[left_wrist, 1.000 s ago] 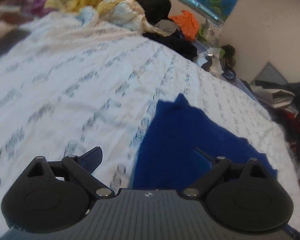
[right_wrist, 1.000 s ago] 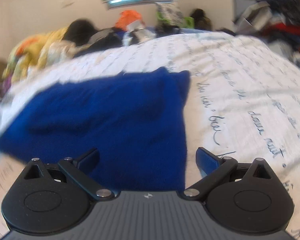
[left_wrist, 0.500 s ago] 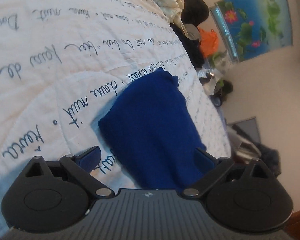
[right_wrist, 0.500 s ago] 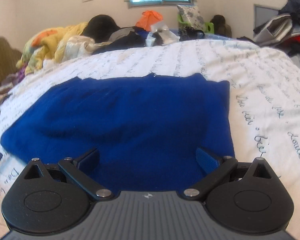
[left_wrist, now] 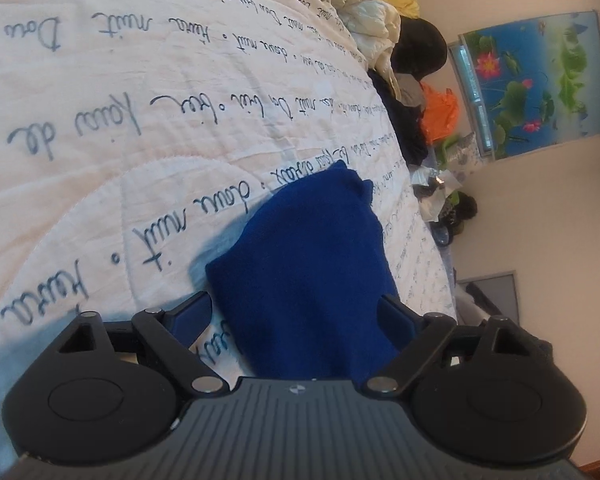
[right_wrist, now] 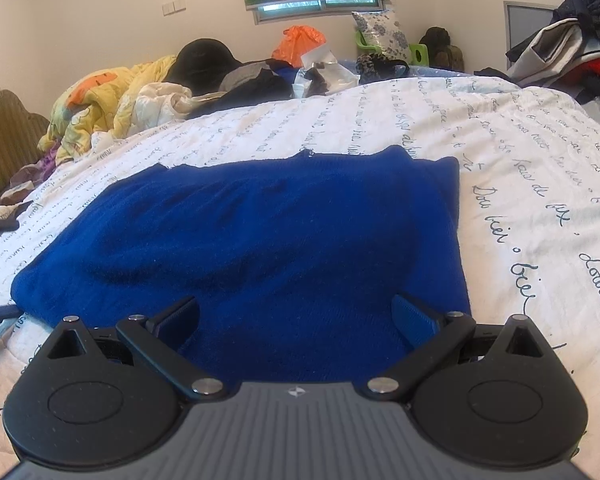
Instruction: Fold small clothes
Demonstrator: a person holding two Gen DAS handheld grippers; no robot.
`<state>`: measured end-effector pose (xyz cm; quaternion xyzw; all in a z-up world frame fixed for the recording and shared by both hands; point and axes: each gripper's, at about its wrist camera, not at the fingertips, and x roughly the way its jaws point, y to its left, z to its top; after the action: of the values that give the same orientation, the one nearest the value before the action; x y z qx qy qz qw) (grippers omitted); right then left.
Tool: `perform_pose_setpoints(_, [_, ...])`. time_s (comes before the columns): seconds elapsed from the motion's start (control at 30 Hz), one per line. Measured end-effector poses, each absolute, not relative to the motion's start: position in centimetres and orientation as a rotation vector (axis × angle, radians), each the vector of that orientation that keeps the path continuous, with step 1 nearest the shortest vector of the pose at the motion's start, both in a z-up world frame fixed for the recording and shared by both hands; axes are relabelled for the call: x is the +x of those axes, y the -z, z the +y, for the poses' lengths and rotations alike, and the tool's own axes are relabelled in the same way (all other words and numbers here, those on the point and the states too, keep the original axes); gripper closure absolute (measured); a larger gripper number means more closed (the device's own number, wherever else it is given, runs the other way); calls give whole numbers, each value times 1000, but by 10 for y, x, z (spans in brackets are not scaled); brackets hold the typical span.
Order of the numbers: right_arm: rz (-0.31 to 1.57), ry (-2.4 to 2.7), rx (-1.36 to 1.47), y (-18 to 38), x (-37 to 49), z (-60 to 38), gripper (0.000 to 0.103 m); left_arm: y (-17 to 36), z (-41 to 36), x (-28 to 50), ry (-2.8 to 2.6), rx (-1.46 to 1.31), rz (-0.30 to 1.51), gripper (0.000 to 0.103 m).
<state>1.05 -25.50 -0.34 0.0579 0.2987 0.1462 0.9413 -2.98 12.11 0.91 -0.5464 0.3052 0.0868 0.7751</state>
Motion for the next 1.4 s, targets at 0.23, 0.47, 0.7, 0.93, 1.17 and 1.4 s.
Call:
perform_pose_setpoints(0.23, [607,-303,130,3,11,-257,0,-16,110,-11,-257,-1040,656,41])
perform_pose_setpoints(0.47, [603,-309,152,3,10,-259,0,-26,91,7,-340,-742,743,90])
perform_pose_setpoints(0.7, [646,-533,748,-25,51,-346,0,-101,-47,29,19,-160,548,94])
perform_pose_setpoints(0.93, [845,-670,1015,-4,146,-388,0,-63,-191,-3,541,166,556,101])
perform_pose_setpoints(1.17, [931,-700,960,2,162,-366,0,-60,-170,-18,411,248,467,88])
perform_pose_setpoints(1.4, [908,-751,922,-19,178,-342,0,-39,-173,-5,262,459,411,9])
